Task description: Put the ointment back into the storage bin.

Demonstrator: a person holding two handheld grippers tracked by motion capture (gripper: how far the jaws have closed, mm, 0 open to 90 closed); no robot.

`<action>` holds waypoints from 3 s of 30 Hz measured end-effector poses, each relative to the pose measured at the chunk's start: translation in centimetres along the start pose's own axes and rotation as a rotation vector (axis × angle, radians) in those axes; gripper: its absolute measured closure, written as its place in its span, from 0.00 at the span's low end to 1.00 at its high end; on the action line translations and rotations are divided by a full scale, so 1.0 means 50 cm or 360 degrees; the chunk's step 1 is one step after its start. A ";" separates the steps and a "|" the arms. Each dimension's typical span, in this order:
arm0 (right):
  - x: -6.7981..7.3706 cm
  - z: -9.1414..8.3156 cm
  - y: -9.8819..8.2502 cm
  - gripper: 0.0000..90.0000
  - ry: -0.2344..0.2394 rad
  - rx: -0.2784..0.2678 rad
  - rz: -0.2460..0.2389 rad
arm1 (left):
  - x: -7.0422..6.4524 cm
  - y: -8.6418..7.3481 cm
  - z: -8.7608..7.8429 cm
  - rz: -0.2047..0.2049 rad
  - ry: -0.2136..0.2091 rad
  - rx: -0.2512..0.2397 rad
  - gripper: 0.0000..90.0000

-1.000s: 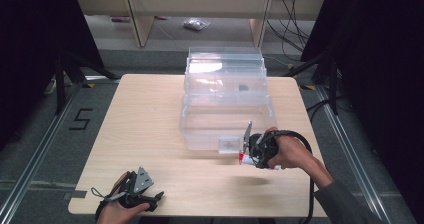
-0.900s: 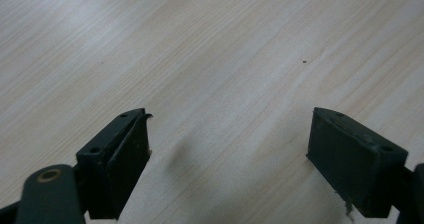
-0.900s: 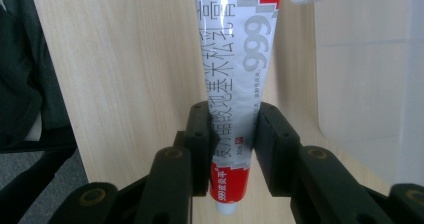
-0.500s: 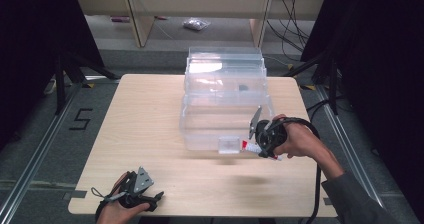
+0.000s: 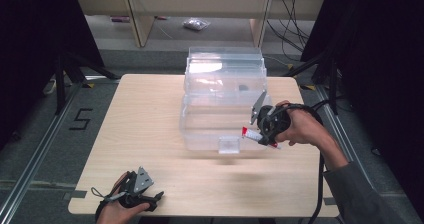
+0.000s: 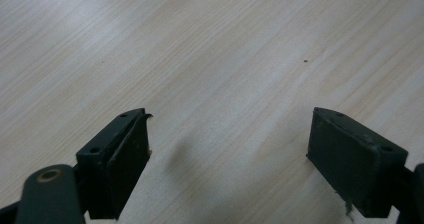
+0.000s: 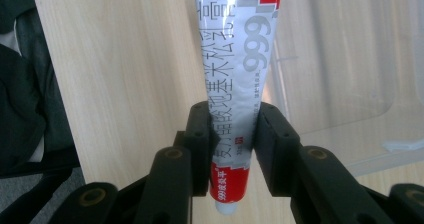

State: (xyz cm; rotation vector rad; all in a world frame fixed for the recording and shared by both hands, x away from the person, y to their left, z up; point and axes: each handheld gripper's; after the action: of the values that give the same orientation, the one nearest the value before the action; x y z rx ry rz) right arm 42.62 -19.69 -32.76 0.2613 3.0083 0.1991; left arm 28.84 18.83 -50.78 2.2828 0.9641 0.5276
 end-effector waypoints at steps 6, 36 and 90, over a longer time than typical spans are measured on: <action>-0.021 -0.019 0.014 0.78 -0.0009 -0.0017 0.0006 | 0.000 0.000 0.003 0.0005 -0.0004 -0.0015 0.18; -0.146 0.058 0.042 0.78 0.0005 0.0059 0.0012 | 0.001 0.000 0.000 0.0002 -0.0019 -0.0015 0.18; -0.158 0.131 0.002 0.71 0.0089 -0.0001 0.0077 | -0.001 0.000 0.002 0.0002 -0.0004 -0.0009 0.18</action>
State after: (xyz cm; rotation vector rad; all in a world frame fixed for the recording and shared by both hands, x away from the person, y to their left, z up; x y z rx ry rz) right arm 51.20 -20.22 -38.36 0.3340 3.0592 0.2155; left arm 28.86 18.76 -50.86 2.2785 0.9591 0.5273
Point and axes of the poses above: each handheld gripper's, and its own axes: z roughly forward along the jaws, y roughly out of its top, x roughly to its left, and after that the axes turned 3 degrees about -z, right-handed
